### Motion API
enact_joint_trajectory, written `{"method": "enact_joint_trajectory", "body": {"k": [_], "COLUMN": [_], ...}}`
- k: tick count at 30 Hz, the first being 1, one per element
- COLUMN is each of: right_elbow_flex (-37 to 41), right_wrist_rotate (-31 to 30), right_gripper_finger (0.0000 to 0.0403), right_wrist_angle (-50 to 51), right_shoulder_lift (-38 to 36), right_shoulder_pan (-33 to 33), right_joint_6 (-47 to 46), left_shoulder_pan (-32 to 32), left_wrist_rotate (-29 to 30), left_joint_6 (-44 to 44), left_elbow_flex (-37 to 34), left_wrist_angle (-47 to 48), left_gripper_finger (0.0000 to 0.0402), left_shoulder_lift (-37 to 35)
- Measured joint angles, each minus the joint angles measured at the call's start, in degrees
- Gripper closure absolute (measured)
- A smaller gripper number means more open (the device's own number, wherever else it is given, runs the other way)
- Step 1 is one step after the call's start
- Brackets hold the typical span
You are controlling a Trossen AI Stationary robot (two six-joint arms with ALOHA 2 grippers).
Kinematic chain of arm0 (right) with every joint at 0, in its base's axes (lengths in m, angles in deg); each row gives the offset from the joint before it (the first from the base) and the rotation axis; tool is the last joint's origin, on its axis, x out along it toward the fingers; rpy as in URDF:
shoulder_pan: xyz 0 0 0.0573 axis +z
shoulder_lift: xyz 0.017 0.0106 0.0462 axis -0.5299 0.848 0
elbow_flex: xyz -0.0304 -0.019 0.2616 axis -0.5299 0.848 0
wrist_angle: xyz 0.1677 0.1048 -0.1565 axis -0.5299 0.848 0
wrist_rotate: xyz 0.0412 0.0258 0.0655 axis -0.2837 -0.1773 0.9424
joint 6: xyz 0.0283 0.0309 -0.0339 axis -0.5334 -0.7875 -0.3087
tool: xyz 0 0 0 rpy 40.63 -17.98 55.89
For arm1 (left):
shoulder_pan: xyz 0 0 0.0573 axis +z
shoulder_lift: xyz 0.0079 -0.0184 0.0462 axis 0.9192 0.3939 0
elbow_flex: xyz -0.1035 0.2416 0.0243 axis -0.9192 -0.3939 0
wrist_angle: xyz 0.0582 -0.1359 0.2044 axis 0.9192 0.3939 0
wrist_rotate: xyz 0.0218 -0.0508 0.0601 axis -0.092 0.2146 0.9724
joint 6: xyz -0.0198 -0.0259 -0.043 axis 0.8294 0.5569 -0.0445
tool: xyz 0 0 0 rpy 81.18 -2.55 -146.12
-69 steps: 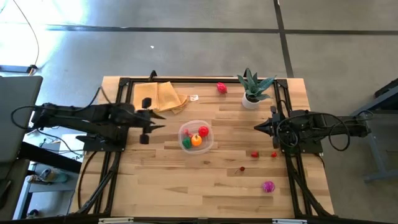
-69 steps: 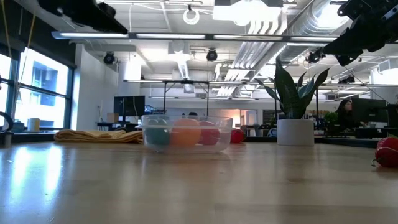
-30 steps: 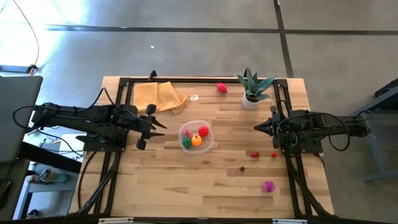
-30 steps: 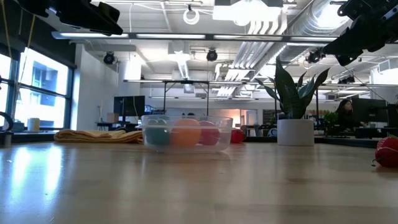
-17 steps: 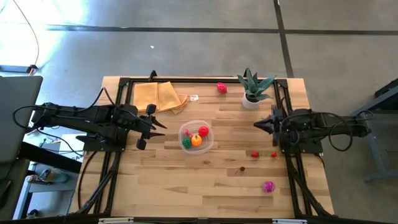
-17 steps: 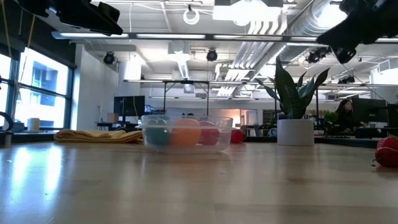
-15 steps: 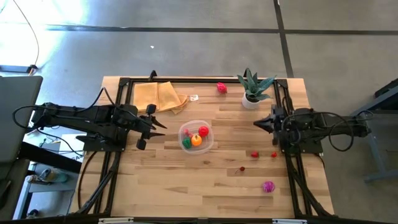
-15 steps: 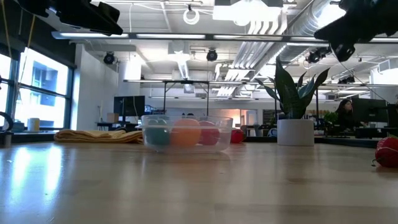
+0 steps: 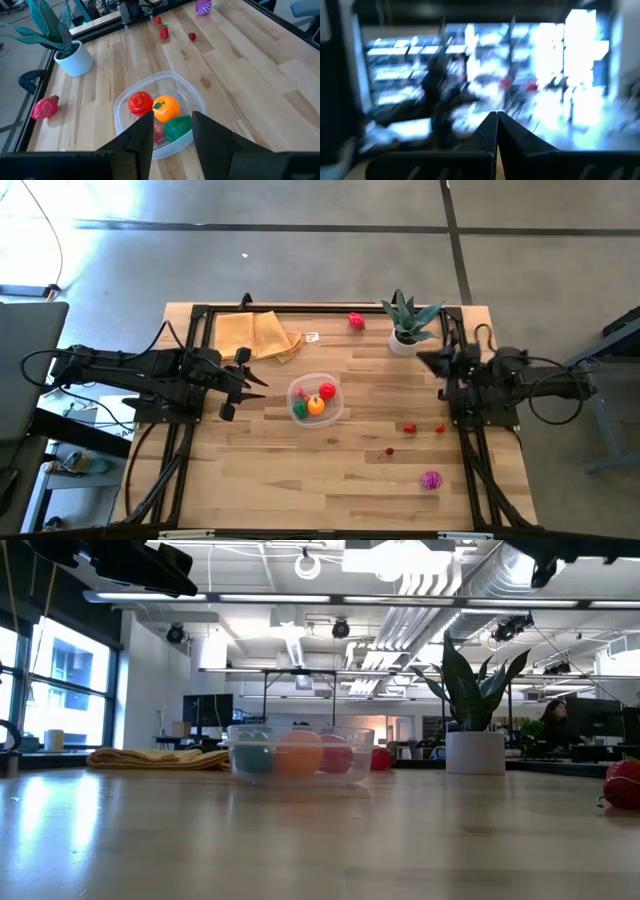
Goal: Pick and placing Produce into tupperware
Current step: Put the pink dragonfruit into the transparent bin
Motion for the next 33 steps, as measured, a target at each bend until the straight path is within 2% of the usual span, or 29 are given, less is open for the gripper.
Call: {"method": "enact_joint_trajectory", "body": {"k": [3, 5, 9, 13, 16, 22, 25, 33], "right_elbow_flex": [-0.67, -3.01, -10.96, -22.75, -34.08, -61.91, -76.3, -111.62], "right_wrist_rotate": [-4.47, -6.51, -9.97, -10.15, -9.15, 0.84, 3.81, 8.83], "right_gripper_finger": [0.0402, 0.0402, 0.0402, 0.0402, 0.0402, 0.0402, 0.0402, 0.0402], "right_wrist_angle": [-9.99, -12.13, -10.28, -2.45, 6.28, 30.48, 41.99, 69.58], "right_shoulder_lift": [1.46, 3.4, 9.75, 19.39, 28.66, 50.66, 62.42, 92.99], "right_shoulder_pan": [-0.06, -0.61, -3.61, -8.78, -14.27, -27.47, -32.98, -41.96], "right_joint_6": [8.26, 12.4, 14.99, 14.78, 12.79, 6.82, 3.65, 0.7], "left_shoulder_pan": [0.0, 0.0, 0.0, 0.0, 0.0, 0.0, -0.01, -0.02], "left_wrist_rotate": [0.0, 0.0, 0.0, 0.0, 0.0, 0.0, 0.0, 0.0], "left_joint_6": [0.0, 0.0, 0.0, 0.0, 0.0, 0.02, 0.01, 0.0], "left_elbow_flex": [0.0, 0.02, 0.02, 0.02, 0.02, 0.02, 0.02, 0.02], "left_wrist_angle": [0.0, 0.0, -0.02, -0.01, -0.02, -0.02, -0.02, -0.02], "left_gripper_finger": [0.0282, 0.0282, 0.0282, 0.0282, 0.0282, 0.0282, 0.0282, 0.0282], "left_shoulder_lift": [0.0, 0.0, -0.02, 0.0, 0.0, 0.0, 0.0, 0.0]}}
